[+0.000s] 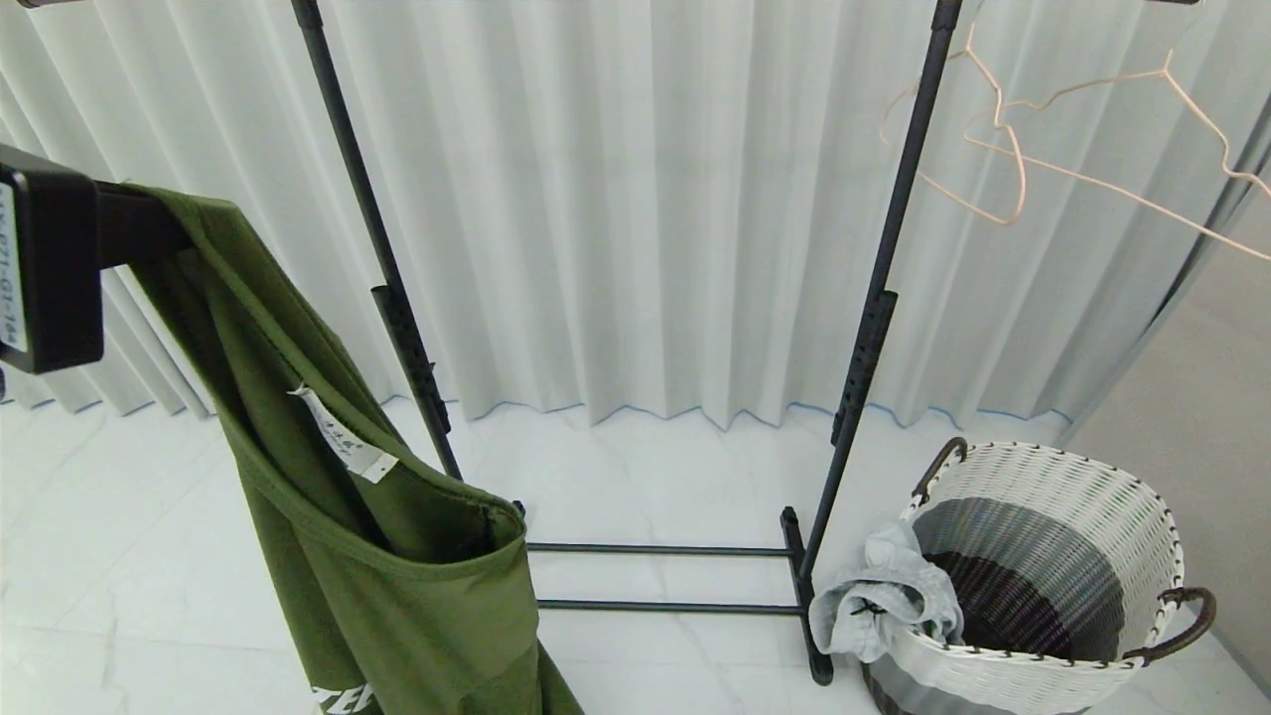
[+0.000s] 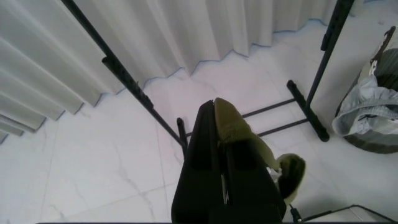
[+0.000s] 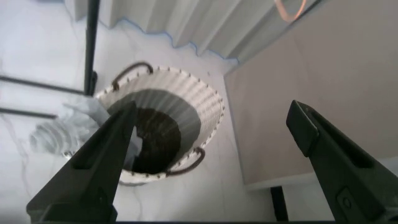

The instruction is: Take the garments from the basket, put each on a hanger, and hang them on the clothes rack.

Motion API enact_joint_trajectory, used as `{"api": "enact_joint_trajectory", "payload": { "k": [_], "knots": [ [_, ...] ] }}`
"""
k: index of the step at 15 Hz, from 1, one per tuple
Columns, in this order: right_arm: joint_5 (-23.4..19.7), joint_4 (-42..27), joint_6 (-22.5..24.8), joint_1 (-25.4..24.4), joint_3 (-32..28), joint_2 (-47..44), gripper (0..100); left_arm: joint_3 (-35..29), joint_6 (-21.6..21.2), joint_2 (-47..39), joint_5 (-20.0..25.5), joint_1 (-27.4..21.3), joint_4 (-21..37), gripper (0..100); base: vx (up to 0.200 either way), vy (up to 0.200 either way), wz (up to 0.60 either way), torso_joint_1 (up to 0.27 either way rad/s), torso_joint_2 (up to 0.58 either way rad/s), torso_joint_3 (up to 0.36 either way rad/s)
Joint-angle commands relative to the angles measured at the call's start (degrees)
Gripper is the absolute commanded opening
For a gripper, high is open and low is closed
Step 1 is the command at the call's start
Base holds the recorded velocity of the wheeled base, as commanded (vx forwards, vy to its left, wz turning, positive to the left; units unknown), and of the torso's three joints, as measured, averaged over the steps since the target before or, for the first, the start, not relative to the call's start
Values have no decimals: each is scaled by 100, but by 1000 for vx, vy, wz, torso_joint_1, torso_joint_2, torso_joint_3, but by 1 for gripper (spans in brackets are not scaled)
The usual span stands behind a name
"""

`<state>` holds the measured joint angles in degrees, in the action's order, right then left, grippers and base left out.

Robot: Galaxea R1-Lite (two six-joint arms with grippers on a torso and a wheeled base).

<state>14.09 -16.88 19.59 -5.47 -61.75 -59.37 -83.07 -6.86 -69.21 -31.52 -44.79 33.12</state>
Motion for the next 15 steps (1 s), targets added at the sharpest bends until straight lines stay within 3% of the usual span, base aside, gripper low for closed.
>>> {"api": "enact_joint_trajectory", "payload": {
  "k": [1, 5, 10, 15],
  "knots": [
    [-38, 54, -8, -6, 13, -40, 100, 1, -8, -5, -3, 5, 1, 0, 0, 0, 0, 134, -452, -339],
    [-258, 124, -61, -6, -4, -154, 100, 1, 1, 4, -3, -4, 1, 0, 0, 0, 0, 162, -464, -311],
    [-319, 809, -166, -6, 5, -523, 100, 1, -8, 4, -12, -4, 1, 0, 0, 0, 0, 183, -482, -306],
    [-970, 1012, -166, -6, 13, -664, 100, 19, -8, 12, -12, -4, 1, 0, 0, 0, 0, 124, -314, -186]
  ]
}}
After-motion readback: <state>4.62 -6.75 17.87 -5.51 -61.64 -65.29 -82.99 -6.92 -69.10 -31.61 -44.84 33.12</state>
